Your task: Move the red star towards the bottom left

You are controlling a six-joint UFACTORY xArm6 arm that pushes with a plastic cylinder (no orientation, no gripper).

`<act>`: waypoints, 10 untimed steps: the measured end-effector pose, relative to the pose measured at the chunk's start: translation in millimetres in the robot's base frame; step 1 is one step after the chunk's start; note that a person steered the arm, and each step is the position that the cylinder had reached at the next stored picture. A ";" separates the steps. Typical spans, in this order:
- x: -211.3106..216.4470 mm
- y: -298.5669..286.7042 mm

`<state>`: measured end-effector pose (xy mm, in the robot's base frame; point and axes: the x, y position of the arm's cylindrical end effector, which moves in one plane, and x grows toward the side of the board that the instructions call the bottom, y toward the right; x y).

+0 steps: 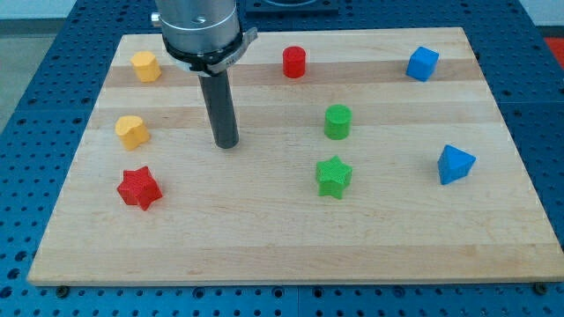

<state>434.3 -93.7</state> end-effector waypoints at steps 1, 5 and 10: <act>2.4 -0.5; 30.7 -79.1; 99.0 -144.7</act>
<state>533.3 -238.3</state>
